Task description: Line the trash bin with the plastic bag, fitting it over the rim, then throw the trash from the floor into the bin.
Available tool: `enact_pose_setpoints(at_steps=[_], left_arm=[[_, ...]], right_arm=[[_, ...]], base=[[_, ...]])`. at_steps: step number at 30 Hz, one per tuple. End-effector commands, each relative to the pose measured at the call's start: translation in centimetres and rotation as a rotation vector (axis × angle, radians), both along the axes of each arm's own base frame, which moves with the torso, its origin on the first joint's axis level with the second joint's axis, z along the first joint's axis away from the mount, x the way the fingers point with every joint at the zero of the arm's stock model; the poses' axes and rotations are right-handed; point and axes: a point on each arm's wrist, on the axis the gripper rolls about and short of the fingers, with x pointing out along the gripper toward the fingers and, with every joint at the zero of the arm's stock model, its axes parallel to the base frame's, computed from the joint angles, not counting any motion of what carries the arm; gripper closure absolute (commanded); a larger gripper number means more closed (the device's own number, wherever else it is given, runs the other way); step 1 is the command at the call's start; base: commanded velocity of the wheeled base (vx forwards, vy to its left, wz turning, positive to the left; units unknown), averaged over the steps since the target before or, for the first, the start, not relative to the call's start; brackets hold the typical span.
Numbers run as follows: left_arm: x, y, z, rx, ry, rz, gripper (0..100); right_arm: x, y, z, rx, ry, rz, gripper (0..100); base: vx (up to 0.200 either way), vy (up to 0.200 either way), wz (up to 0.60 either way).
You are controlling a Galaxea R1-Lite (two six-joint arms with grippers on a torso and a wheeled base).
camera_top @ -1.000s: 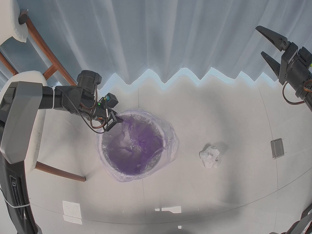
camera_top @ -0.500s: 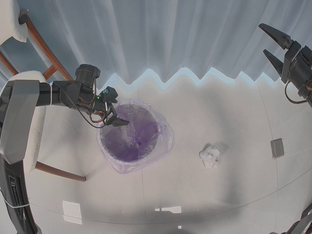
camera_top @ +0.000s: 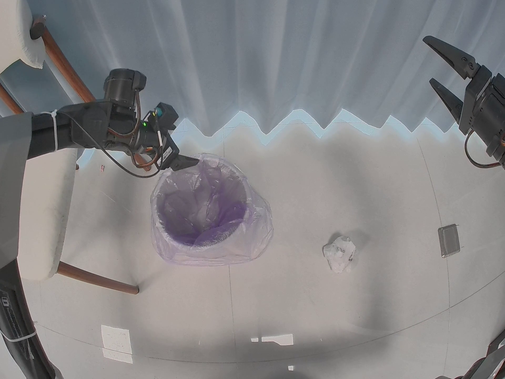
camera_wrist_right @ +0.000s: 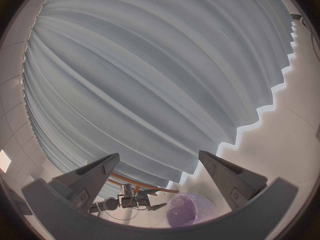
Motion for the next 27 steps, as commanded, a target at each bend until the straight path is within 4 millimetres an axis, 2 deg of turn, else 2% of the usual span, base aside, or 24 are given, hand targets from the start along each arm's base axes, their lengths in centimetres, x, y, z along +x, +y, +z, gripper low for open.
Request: enact_pose_setpoints(at_steps=[1,3,6,9,13,14,15,17,18,19,21,22,23,25,26,27], left_arm=[[-6.1,-0.4,6.9,-0.137,-0.083,0.056,0],[-9.2,-1.3,8.5,-0.24,-0.059,0.095,0],[-15.5,-2.7,10.5,-0.46,0.031,0.123,0],[-18.4,-2.5,10.9,-0.572,0.092,0.122,0],[-23.0,-0.4,11.9,-0.851,0.196,0.173,0],[-23.0,-0.4,11.9,-0.851,0.196,0.173,0],[-24.6,0.6,12.3,-1.05,0.235,0.179,0],[-25.1,1.0,12.2,-1.208,0.257,0.176,0],[-25.1,1.0,12.2,-1.221,0.26,0.174,0],[-25.2,1.2,11.5,-1.369,0.283,0.158,0],[-25.2,1.4,9.2,-1.402,0.297,0.164,0],[-25.2,1.4,9.2,-1.402,0.297,0.164,0],[-25.3,1.5,6.0,-1.332,0.303,0.168,0],[-25.6,2.0,2.9,-1.242,0.295,0.183,0],[-25.6,2.2,1.9,-1.201,0.287,0.17,0],[-25.5,2.3,1.7,-1.192,0.279,0.165,0]], right_arm=[[0.1,0.1,-0.7,-0.031,0.018,0.013,0],[0.0,0.2,-1.3,-0.053,0.029,0.025,0],[0.1,0.4,-2.1,-0.082,0.053,0.046,0],[0.3,1.2,-2.8,-0.088,0.077,0.085,0],[2.4,3.0,-4.3,-0.09,0.137,0.139,0],[2.4,3.0,-4.3,-0.09,0.137,0.139,0],[3.5,3.9,-5.3,-0.09,0.159,0.161,0],[4.4,4.5,-6.1,-0.077,0.183,0.178,0],[4.5,4.5,-6.2,-0.076,0.186,0.178,0],[5.4,5.0,-7.5,-0.054,0.219,0.19,0],[6.2,5.2,-8.5,-0.043,0.236,0.194,0],[6.2,5.2,-8.5,-0.043,0.236,0.194,0],[6.5,5.3,-9.8,-0.047,0.26,0.202,0],[6.6,5.2,-10.9,-0.065,0.291,0.248,0],[6.5,5.2,-11.5,-0.073,0.313,0.29,0],[6.5,5.3,-11.6,-0.076,0.318,0.303,0]], base=[[0.0,0.0,0.0],[0.0,0.0,0.0],[0.0,0.0,0.0],[0.0,0.0,0.0],[0.0,0.0,0.0],[0.0,0.0,0.0],[0.0,0.0,0.0],[0.0,0.0,0.0],[0.0,0.0,0.0],[0.0,0.0,0.0],[0.0,0.0,0.0],[0.0,0.0,0.0],[0.0,0.0,0.0],[0.0,0.0,0.0],[0.0,0.0,0.0],[0.0,0.0,0.0]])
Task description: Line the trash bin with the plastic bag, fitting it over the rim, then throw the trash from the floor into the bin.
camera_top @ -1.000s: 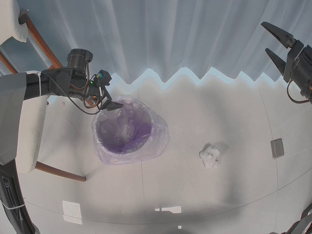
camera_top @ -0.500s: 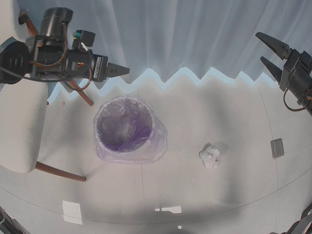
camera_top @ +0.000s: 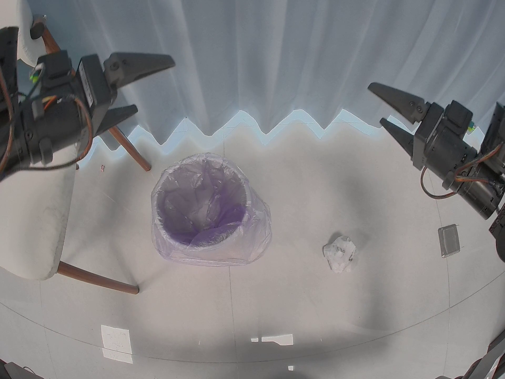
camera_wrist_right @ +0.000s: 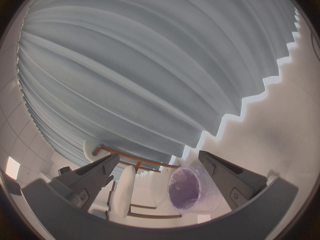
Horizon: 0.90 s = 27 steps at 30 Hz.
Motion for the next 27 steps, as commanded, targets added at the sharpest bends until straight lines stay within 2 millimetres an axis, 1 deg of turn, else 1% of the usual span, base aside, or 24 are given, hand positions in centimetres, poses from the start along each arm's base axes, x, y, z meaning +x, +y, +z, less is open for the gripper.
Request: enact_pose_setpoints(at_steps=[1,6,11,13,16,17,18,19,20,21,22,23,24,25,27], left_arm=[[-3.3,2.8,-7.0,0.054,-0.089,-0.033,0],[-2.9,3.4,-6.5,0.076,-0.146,0.007,0],[-2.9,3.6,-5.8,0.069,-0.171,0.015,0],[-2.7,4.0,-4.3,0.05,-0.218,0.048,0],[-2.6,4.5,-2.8,0.03,-0.274,0.079,0],[-2.7,4.5,-2.7,0.024,-0.282,0.081,0],[-2.7,4.5,-2.7,0.024,-0.282,0.081,0],[-3.0,4.5,-2.6,0.017,-0.285,0.067,0],[-3.0,4.5,-2.6,0.017,-0.285,0.067,0],[-3.1,4.3,-3.5,0.035,-0.256,0.056,0],[-3.1,4.3,-3.6,0.035,-0.254,0.056,0],[-3.0,4.2,-4.2,0.044,-0.244,0.05,0],[-3.0,4.2,-4.2,0.044,-0.244,0.05,0],[-3.0,4.2,-4.4,0.054,-0.243,0.048,0],[-3.1,4.3,-4.4,0.068,-0.253,0.051,0]], right_arm=[[2.7,1.5,-6.9,-0.036,0.208,0.183,0],[3.1,1.4,-9.4,-0.069,0.285,0.214,0],[4.0,1.5,-12.5,-0.205,0.305,0.207,0],[4.4,1.7,-15.3,-0.297,0.331,0.213,0],[5.4,1.9,-18.0,-0.343,0.312,0.214,0],[5.7,1.9,-18.7,-0.345,0.297,0.213,0],[5.7,1.9,-18.7,-0.345,0.297,0.213,0],[6.3,1.9,-20.2,-0.343,0.269,0.203,0],[6.4,1.9,-20.3,-0.343,0.265,0.203,0],[7.1,1.6,-22.3,-0.362,0.231,0.187,0],[7.1,1.6,-22.5,-0.366,0.228,0.187,0],[7.8,1.3,-25.3,-0.419,0.19,0.179,0],[7.8,1.3,-25.3,-0.419,0.19,0.179,0],[8.2,0.6,-28.7,-0.517,0.198,0.185,0],[8.6,-0.1,-30.2,-0.644,0.137,0.203,0]], base=[[0.0,0.0,0.0],[0.0,0.0,0.0],[0.0,0.0,0.0],[0.0,0.0,0.0],[0.0,0.0,0.0],[0.0,0.0,0.0],[0.0,0.0,0.0],[0.0,0.0,0.0],[0.0,0.0,0.0],[0.0,0.0,0.0],[0.0,0.0,0.0],[0.0,0.0,0.0],[0.0,0.0,0.0],[0.0,0.0,0.0],[0.0,0.0,0.0]])
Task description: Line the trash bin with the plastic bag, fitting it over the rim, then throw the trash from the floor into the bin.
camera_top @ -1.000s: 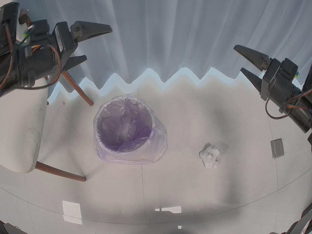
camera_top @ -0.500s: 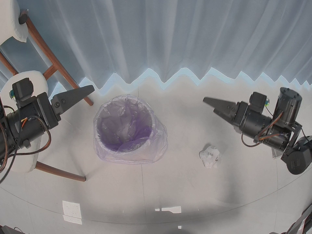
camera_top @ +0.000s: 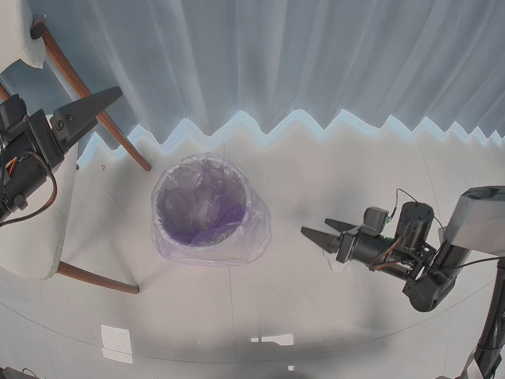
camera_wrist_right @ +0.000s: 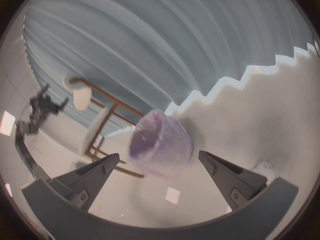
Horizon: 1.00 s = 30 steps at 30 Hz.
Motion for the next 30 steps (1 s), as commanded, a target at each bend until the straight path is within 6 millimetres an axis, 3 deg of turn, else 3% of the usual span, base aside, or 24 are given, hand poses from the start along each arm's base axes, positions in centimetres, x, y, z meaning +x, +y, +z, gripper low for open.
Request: enact_pose_setpoints(at_steps=[1,4,5,11,17,21,30], left_arm=[[-0.4,0.1,-0.5,0.033,-0.014,0.001,0],[-0.9,0.3,-0.3,0.041,-0.029,0.005,0],[-1.0,0.3,-0.2,0.04,-0.032,0.002,0],[-1.0,0.3,-0.6,0.046,-0.022,-0.001,0],[-1.0,0.0,-1.0,0.068,-0.021,-0.013,0],[-1.1,-0.2,-1.3,0.078,-0.016,-0.028,0],[-1.3,-0.6,-1.9,0.111,-0.018,-0.046,0]], right_arm=[[1.4,-2.1,-11.2,-0.299,0.007,0.065,0],[1.3,-1.1,-11.3,-0.301,-0.01,0.116,0],[1.9,-0.2,-11.2,-0.294,-0.045,0.142,0],[5.8,0.9,-11.6,-0.264,-0.166,0.134,0],[6.7,2.1,-11.5,-0.092,-0.038,0.156,0],[8.7,2.9,-11.3,0.088,0.066,0.129,0],[9.6,5.1,-12.4,0.219,0.158,0.158,0]], base=[[0.0,0.0,0.0],[0.0,0.0,0.0],[0.0,0.0,0.0],[0.0,0.0,0.0],[0.0,0.0,0.0],[0.0,0.0,0.0],[0.0,0.0,0.0]])
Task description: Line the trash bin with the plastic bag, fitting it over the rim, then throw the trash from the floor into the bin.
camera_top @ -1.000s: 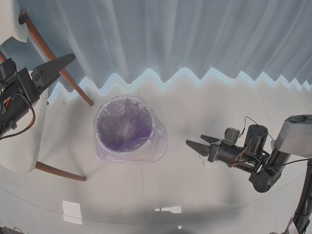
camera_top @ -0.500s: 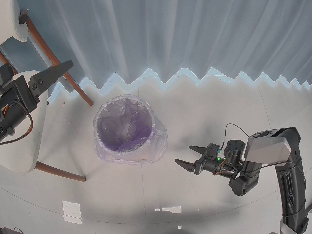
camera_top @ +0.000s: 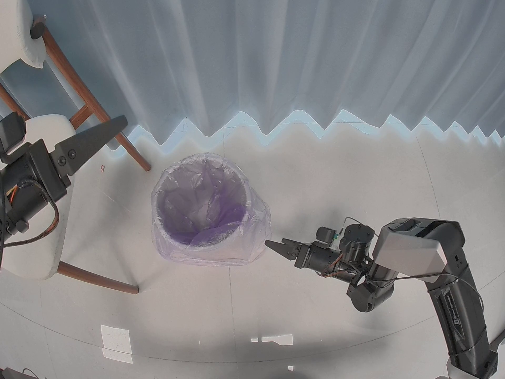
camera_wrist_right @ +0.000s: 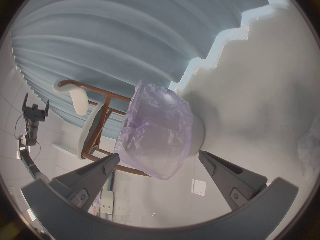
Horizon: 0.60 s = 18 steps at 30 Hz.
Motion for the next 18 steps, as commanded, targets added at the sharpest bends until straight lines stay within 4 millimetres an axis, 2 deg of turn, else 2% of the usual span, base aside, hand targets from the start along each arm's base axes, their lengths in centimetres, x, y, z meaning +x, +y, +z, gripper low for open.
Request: enact_pose_setpoints(at_steps=[1,10,18], left_arm=[[0.0,-0.3,-0.6,0.017,0.013,-0.016,0],[-0.3,-0.8,-1.2,0.061,0.003,-0.045,0],[-0.4,-0.9,-1.2,0.068,-0.004,-0.053,0]], right_arm=[[1.0,1.6,-2.4,0.039,0.034,0.024,0],[3.8,2.2,-2.3,0.11,0.069,0.013,0],[5.6,1.8,-2.4,0.113,0.075,-0.012,0]], base=[[0.0,0.0,0.0],[0.0,0.0,0.0],[0.0,0.0,0.0]])
